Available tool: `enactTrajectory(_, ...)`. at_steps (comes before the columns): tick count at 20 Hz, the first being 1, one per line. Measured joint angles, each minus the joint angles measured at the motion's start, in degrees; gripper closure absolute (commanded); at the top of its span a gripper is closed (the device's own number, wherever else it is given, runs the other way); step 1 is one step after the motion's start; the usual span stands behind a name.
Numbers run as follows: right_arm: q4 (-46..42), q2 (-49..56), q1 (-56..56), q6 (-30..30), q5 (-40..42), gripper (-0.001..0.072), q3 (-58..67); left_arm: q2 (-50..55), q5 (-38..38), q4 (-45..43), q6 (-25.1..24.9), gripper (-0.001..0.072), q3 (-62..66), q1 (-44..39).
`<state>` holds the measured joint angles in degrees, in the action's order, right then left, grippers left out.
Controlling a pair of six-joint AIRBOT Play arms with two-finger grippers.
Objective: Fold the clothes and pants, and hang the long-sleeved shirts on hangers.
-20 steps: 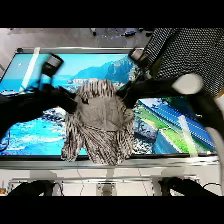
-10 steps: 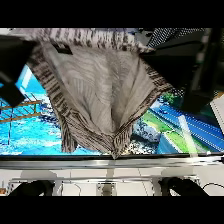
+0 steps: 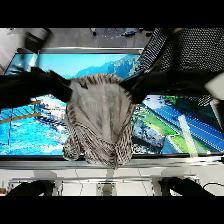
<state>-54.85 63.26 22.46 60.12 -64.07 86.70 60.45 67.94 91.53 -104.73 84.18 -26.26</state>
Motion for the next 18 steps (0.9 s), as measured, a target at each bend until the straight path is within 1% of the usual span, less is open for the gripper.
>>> enactTrajectory(3,-0.5,3.9,0.7,1.8,3.8,0.0672,-4.0,4.6,0.7,1.1,0.8,0.0682,-3.0,0.0)
enactTrajectory(4,-0.5,5.2,0.9,2.3,4.8,0.0672,-4.7,5.8,0.9,2.5,0.0,0.0681,-3.6,0.0)
enactTrajectory(5,-0.5,6.4,1.0,2.8,6.0,0.0672,-5.2,6.7,0.9,4.2,-1.0,0.0616,-3.9,0.1)
enactTrajectory(6,-0.5,7.5,1.1,3.4,6.8,0.0672,-5.6,7.5,0.9,6.1,-2.0,0.0474,-4.2,0.2)
enactTrajectory(7,-0.5,8.7,1.1,3.9,7.7,0.0672,-5.8,8.1,1.0,7.6,-2.8,0.0402,-4.4,0.5)
enactTrajectory(10,-0.5,12.0,1.2,5.1,9.0,0.0672,-6.3,8.8,1.3,11.4,-4.1,0.0394,-4.8,2.7)
enactTrajectory(13,-0.5,14.2,1.2,6.0,10.1,0.0672,-6.4,7.6,1.7,15.1,-4.9,0.0394,-4.9,7.4)
enactTrajectory(16,-0.5,15.3,1.2,6.4,10.4,0.0671,-6.5,4.7,1.8,17.1,-6.3,0.0394,-4.9,15.2)
enactTrajectory(18,-0.5,15.5,1.2,6.5,10.8,0.0671,-6.5,3.1,1.9,17.7,-7.4,0.0394,-4.9,23.0)
